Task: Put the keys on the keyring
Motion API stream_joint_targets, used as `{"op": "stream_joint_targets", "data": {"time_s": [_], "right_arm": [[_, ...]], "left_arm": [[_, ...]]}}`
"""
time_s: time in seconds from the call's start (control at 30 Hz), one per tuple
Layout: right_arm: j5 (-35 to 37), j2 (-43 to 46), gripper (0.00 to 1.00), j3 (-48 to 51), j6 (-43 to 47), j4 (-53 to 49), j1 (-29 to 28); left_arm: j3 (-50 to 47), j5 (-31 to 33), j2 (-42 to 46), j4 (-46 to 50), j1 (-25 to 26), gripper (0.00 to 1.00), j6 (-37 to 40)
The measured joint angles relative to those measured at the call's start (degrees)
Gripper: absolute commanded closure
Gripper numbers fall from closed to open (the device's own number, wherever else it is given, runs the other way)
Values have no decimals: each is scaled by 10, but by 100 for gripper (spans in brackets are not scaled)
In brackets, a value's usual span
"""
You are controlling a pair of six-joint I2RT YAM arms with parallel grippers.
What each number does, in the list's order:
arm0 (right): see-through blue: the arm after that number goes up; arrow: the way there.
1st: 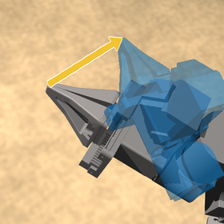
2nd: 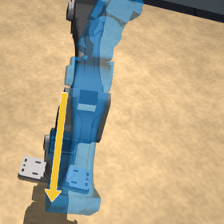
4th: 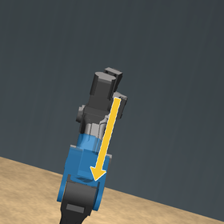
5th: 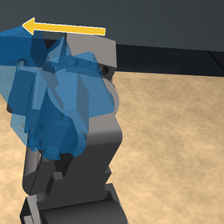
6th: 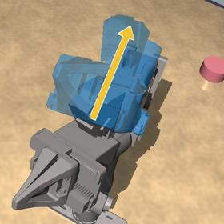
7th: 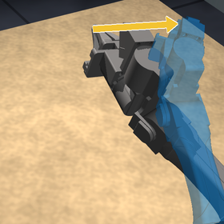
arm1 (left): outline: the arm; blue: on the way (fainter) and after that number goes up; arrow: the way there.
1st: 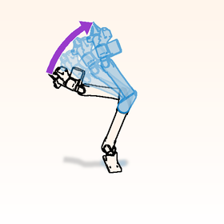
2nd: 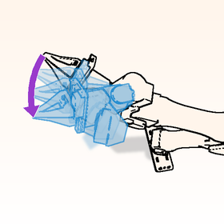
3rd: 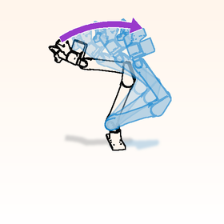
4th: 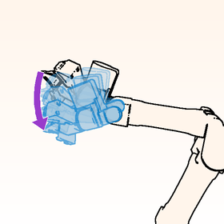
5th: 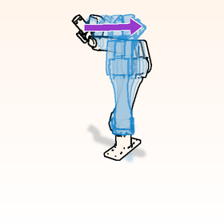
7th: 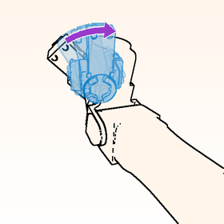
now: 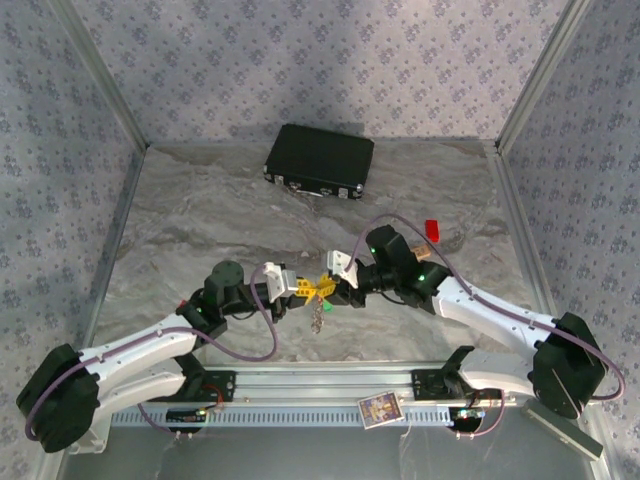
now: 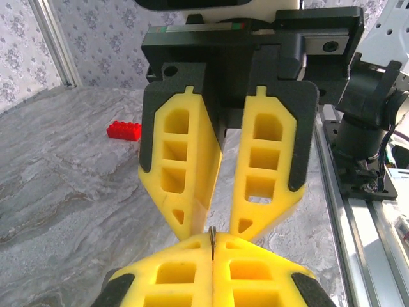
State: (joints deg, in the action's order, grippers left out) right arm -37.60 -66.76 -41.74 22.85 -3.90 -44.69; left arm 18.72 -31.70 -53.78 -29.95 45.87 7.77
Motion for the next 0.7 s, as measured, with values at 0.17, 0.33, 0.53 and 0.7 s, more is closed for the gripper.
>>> {"op": "stream_joint_targets", "data": {"time_s": [0.17,0.33,0.53,0.7], "right_arm": [[-3,0,100,1,-4,0,0],[7,0,100,-17,17,-46,0],[33,-8,100,-89,69,-141,-9],[58,-22,100,-128,106,-194,-22]], "left_arm": [[-2,3,0,-3,0,96,-4],[3,12,8,37,0,82,8],[50,26,12,128,0,80,40],[76,28,12,173,0,80,62]]}}
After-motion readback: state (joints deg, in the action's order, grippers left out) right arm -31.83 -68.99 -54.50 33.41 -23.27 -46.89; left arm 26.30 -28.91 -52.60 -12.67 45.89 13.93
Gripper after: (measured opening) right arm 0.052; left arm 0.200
